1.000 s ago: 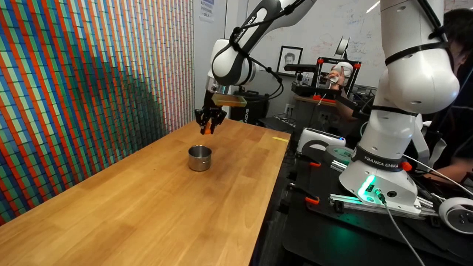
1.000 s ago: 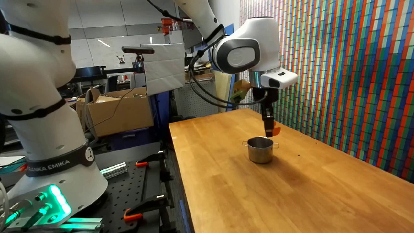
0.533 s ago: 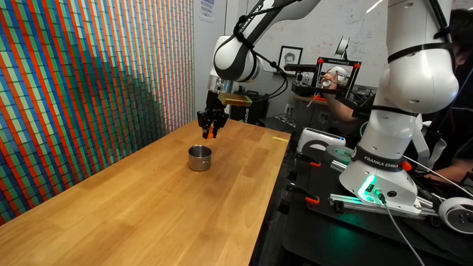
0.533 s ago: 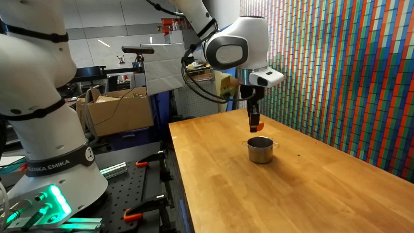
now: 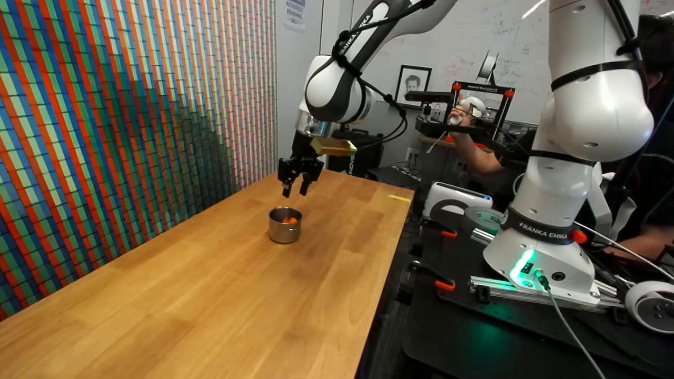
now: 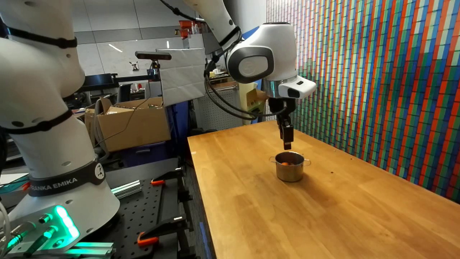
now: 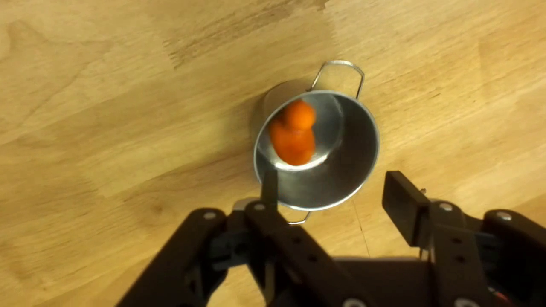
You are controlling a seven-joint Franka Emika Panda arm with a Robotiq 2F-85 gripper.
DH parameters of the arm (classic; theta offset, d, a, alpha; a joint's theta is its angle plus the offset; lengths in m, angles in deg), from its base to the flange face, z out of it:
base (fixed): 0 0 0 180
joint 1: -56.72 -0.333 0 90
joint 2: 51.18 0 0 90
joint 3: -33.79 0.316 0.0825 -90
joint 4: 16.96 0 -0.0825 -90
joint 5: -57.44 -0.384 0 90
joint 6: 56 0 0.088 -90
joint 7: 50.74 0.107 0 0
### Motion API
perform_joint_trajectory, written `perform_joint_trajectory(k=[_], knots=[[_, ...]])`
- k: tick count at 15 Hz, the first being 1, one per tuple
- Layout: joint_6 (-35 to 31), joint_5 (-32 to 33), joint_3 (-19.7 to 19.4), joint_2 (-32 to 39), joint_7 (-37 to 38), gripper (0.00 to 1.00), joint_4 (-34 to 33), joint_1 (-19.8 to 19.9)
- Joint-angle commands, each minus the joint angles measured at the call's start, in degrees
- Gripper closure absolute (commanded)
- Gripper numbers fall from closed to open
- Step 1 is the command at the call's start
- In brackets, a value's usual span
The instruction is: Place the orange rubber duck inside the silver pot
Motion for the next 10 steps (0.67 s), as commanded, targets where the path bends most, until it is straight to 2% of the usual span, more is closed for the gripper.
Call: perform_joint_trajectory(k=[1,2,4,6,10], knots=[[-2.9,-0.2,1.1,1.3,-1.9,0.03,-0.6,0.9],[-2.5,-0.4,1.2,1.4,-2.1,0.0,-0.8,1.2],[-0.1,0.0,0.6,0.8,-1.3,0.0,-1.1,1.4],[2.3,2.2,-1.4,-0.8,0.3,0.0,-1.1,0.7],[12.9,12.1,-7.4,-4.9,5.2,0.0,-2.8,-1.3]])
